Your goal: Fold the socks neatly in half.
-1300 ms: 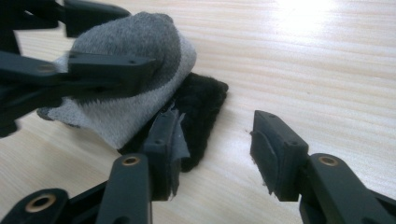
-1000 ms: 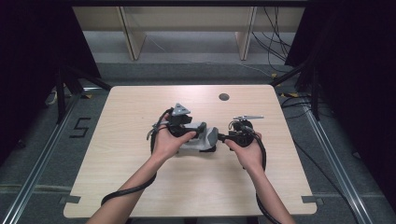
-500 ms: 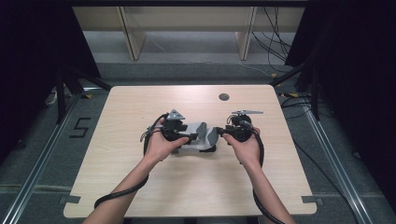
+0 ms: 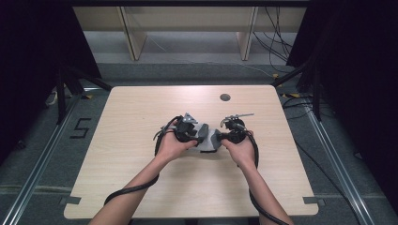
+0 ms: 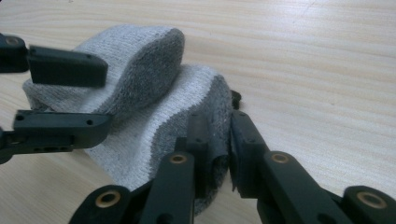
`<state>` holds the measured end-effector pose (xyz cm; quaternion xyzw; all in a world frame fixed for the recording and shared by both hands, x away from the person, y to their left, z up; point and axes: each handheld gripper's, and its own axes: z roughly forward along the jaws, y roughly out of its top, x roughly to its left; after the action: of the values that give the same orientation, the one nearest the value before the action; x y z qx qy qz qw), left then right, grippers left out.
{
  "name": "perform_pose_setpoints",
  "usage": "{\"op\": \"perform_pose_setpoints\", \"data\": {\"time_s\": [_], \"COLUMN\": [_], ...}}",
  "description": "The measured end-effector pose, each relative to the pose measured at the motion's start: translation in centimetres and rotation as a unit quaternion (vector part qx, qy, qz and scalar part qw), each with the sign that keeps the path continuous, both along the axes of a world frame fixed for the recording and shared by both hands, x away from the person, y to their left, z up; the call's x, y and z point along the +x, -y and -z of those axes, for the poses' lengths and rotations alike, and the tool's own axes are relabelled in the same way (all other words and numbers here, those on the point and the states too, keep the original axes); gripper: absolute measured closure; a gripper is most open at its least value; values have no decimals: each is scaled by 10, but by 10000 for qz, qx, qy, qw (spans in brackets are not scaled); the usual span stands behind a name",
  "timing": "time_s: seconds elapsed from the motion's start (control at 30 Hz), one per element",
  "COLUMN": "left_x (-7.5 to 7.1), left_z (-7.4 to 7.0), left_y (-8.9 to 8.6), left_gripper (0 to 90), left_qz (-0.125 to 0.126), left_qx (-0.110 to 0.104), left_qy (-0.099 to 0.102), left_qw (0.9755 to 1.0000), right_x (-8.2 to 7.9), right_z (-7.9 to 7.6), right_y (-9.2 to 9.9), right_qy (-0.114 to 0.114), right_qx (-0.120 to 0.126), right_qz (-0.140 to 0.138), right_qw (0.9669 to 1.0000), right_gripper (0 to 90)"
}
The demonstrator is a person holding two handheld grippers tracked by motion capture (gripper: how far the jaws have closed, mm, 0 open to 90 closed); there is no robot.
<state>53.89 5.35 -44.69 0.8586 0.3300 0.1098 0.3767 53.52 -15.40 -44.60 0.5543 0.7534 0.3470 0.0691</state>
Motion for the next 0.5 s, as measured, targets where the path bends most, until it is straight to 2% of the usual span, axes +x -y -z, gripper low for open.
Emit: {"op": "perform_pose_setpoints", "data": {"time_s": [0.07,0.2,0.23,0.3,0.37,0.4,0.43,0.5], "left_x": [-1,-3,-3,-4,-5,-6,-6,-7], "left_z": [0,-2,-3,-8,-15,-19,-25,-33], "left_y": [2,3,3,-1,-6,-9,-13,-18], "left_gripper": [662,823,833,844,847,847,848,848], "left_qz": [30,3,14,-38,-112,-145,-210,-308], "left_qx": [44,-28,-74,-156,-268,-301,-396,-449], "left_qy": [-20,7,10,44,182,248,332,488], "left_qw": [10000,10000,10000,9999,9994,9991,9984,9973], "right_x": [-1,-1,0,1,2,1,1,1], "right_z": [-1,-2,-1,-1,-2,-4,-5,-7], "right_y": [-1,-2,-1,0,0,-2,-2,-4], "right_qy": [23,93,189,239,339,275,301,320], "right_qx": [-45,-89,-114,-150,-162,-120,-138,-77], "right_qz": [42,-17,-55,-114,-192,-100,-137,-146], "right_qw": [10000,9999,9997,9995,9991,9995,9994,9994], "right_gripper": [815,817,817,817,818,818,818,818]}}
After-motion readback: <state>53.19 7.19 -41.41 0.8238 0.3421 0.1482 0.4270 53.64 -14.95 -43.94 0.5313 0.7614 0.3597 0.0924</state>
